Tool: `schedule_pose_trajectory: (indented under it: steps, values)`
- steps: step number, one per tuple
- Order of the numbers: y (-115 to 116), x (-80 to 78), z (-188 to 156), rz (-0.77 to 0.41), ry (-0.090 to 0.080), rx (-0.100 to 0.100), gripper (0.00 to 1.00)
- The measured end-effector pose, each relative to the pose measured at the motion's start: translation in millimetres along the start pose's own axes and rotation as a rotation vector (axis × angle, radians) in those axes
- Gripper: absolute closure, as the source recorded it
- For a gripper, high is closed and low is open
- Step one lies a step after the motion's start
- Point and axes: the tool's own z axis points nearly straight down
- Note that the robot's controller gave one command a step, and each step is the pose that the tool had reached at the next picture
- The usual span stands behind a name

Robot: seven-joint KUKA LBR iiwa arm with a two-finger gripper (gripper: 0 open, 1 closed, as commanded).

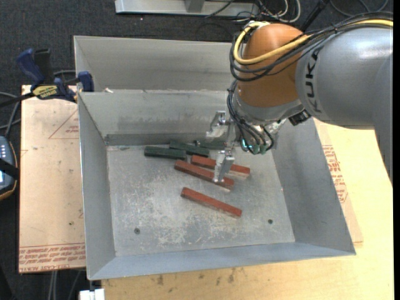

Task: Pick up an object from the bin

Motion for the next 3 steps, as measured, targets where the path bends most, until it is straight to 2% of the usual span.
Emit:
schedule_pose_trajectory:
  steps: [1, 2, 3]
  values:
    - [0, -1.7, -5, 0.001, -0.008, 0.0, 0.0]
    - [10, -1.5, 70, 0.077, -0.012, -0.001, 0.0]
    - [12, -4.4, 93, 0.104, -0.012, -0.002, 0.0]
